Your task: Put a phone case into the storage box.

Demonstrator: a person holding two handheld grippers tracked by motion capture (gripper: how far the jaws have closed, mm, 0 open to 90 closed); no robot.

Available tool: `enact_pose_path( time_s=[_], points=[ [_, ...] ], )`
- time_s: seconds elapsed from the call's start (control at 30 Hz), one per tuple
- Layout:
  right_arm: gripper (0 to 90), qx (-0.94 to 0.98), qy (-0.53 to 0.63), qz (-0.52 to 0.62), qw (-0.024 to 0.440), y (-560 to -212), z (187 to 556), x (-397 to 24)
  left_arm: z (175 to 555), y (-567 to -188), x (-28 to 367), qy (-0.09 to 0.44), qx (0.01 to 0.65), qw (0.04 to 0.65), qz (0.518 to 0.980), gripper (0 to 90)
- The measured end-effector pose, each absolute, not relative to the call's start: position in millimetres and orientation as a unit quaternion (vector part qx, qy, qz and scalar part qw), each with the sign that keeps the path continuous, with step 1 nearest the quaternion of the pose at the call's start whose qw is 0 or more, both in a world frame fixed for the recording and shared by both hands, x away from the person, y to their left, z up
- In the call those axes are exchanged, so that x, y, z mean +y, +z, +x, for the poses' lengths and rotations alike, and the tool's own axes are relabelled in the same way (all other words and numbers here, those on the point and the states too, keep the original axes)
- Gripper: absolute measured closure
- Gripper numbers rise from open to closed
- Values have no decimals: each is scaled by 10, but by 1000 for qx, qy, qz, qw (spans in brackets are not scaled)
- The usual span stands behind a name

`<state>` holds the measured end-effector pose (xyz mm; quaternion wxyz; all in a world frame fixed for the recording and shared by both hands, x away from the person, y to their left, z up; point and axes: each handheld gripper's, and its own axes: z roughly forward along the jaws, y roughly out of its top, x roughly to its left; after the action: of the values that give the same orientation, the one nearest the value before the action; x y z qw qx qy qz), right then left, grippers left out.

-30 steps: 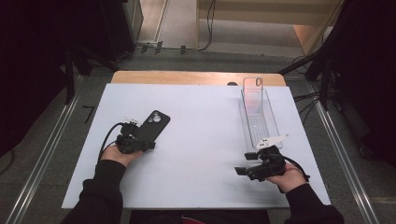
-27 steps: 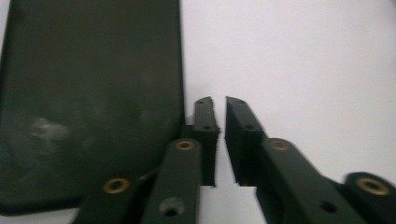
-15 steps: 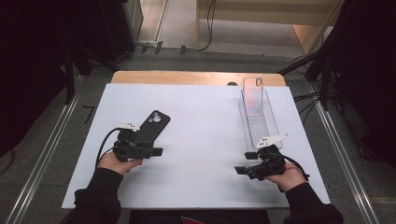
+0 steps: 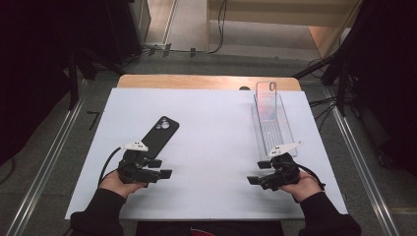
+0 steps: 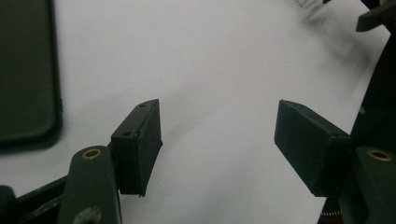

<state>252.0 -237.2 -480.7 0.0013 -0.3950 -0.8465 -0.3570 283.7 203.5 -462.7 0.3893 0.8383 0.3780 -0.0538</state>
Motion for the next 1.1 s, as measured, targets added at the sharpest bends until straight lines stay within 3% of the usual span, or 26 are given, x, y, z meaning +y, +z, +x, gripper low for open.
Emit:
enact_pose_path(
  time_s=[0.33, 0.5, 1.1],
  points=[
    [215, -846, -356, -397, 4, -4812, 2520, -2391, 2715, -4634, 2074, -42, 367, 382, 847, 318],
    [215, -847, -358, -394, 4, -4811, 2518, -2388, 2759, -4612, 2080, -28, 373, 388, 842, 281],
    [215, -844, -364, -395, -2, -4794, 2501, -2398, 3021, -4584, 2148, -3, 396, 394, 829, 280]
  ],
)
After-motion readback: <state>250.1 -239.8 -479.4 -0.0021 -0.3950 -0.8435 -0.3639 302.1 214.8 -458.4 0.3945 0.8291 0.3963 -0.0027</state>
